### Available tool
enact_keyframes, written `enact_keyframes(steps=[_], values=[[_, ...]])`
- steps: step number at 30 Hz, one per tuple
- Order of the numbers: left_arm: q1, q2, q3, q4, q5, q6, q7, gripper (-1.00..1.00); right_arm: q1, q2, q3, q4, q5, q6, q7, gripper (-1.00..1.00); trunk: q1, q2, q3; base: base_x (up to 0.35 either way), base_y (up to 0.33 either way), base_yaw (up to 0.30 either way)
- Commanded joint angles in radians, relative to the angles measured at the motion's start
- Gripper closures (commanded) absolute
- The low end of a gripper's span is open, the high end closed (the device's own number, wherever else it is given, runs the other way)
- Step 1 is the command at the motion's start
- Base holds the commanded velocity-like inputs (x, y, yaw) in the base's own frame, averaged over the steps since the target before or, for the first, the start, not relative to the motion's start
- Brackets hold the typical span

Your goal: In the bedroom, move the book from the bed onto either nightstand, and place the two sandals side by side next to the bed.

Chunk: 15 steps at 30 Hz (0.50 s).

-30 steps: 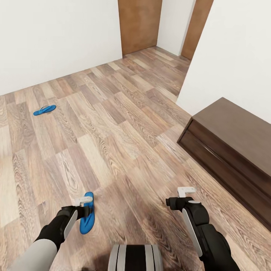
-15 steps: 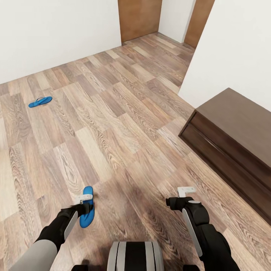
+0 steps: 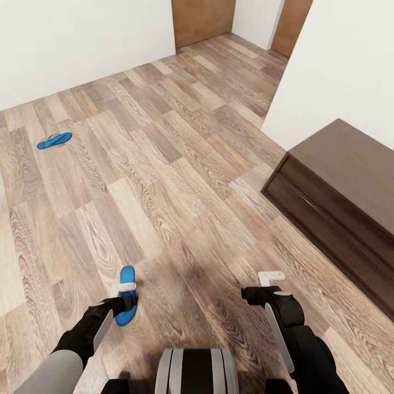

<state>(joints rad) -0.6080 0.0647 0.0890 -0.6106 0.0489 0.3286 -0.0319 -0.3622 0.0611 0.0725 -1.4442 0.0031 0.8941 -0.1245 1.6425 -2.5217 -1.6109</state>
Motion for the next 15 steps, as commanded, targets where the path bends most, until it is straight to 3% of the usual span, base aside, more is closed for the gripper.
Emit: enact_keyframes(steps=[1, 6, 15], values=[[0.000, 0.000, 0.003, -0.002, 0.005, 0.006, -0.004, -1.00, -0.001, 0.000, 0.001, -0.001, 0.000, 0.005, -0.004, -1.00, 0.000, 0.000, -0.005, 0.000, 0.000, 0.000], [0.000, 0.000, 0.003, -0.001, 0.005, 0.006, -0.005, -1.00, 0.000, 0.000, 0.001, -0.001, 0.000, 0.005, -0.004, -1.00, 0.003, -0.002, -0.026, 0.000, 0.000, 0.000], [0.001, 0.001, 0.004, -0.001, 0.005, 0.006, -0.005, -1.00, -0.001, -0.001, 0.001, -0.001, 0.000, 0.005, -0.004, -1.00, 0.003, -0.002, -0.033, 0.000, 0.000, 0.000]])
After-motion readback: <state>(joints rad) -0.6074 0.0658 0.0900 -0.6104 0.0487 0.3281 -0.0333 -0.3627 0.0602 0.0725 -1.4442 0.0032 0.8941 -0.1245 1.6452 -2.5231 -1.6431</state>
